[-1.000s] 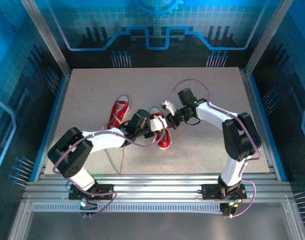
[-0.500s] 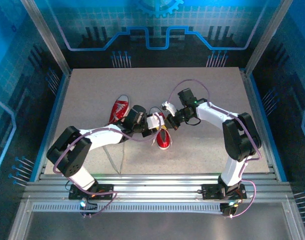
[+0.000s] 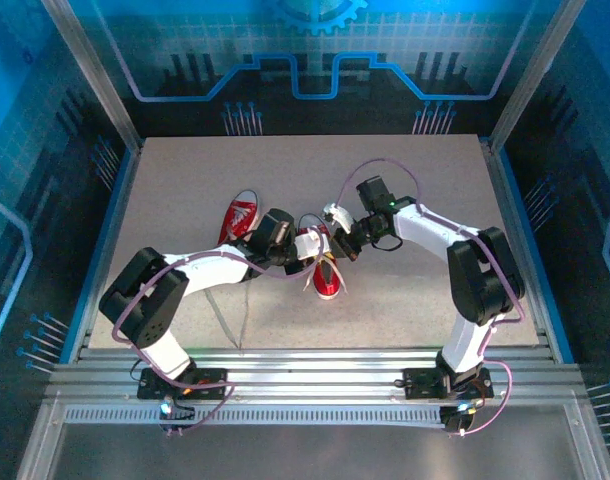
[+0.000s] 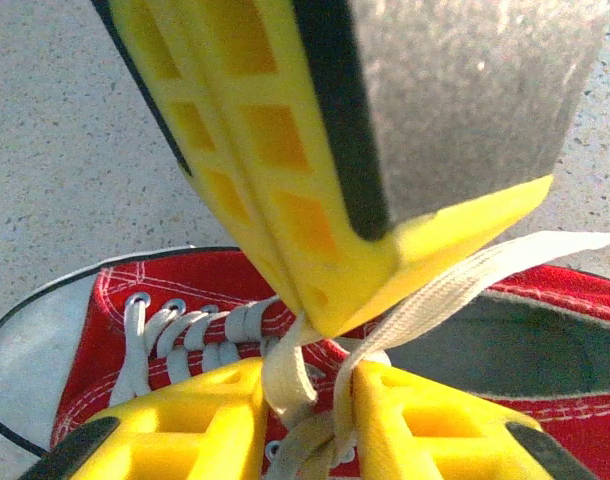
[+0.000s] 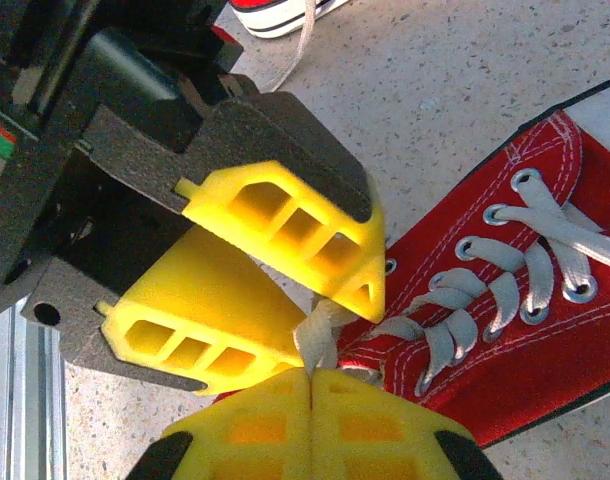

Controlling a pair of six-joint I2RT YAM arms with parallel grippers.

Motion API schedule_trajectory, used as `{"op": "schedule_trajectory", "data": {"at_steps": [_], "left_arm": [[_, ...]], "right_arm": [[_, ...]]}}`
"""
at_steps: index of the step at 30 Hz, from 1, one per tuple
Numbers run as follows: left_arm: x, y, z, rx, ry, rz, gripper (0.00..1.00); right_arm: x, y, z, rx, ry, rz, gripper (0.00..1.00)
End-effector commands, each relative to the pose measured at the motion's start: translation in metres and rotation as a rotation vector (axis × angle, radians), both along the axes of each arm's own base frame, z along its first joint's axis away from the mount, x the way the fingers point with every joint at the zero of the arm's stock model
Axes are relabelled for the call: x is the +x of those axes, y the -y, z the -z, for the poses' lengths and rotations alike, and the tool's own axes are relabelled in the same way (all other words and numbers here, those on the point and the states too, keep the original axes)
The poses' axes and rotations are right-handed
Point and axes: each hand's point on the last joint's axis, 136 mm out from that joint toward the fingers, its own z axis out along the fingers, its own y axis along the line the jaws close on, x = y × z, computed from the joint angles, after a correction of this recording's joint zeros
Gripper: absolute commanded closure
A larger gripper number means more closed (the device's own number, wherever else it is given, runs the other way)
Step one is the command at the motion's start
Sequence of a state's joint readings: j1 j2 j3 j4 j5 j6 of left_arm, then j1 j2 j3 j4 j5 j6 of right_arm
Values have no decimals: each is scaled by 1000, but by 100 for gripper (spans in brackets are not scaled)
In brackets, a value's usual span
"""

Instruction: Tie the shoes

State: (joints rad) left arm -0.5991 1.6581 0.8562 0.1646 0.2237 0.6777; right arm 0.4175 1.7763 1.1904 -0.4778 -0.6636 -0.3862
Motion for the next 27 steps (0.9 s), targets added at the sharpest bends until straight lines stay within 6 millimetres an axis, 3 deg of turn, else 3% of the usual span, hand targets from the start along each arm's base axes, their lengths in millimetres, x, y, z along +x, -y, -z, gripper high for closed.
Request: {"op": "schedule_trajectory", "data": {"at_steps": [1,9,17,19,24,27], "left_arm": [[3,4,-5,-28,-21,5,77],[10,2,-10,-52,-7,-44,92],[9,5,-11,-94,-17,-63,99],[8,6,-10,-96,-20,-57,100],[6,7,-9,-95,-10,-52,100],[4,7,-9,-93,0,-40,100]], "right_arm": [[-11,0,-12,31,-3,-30,100],[-16,-1,-12,33,-36,-43,100],[-24,-5,-13,67,-122,-55,99],[-25,-6,-14,76,-136,-52,95],[-18,0,-27,150,-186,-8,71],[-8,11,-38,195,-187,45,68]]}}
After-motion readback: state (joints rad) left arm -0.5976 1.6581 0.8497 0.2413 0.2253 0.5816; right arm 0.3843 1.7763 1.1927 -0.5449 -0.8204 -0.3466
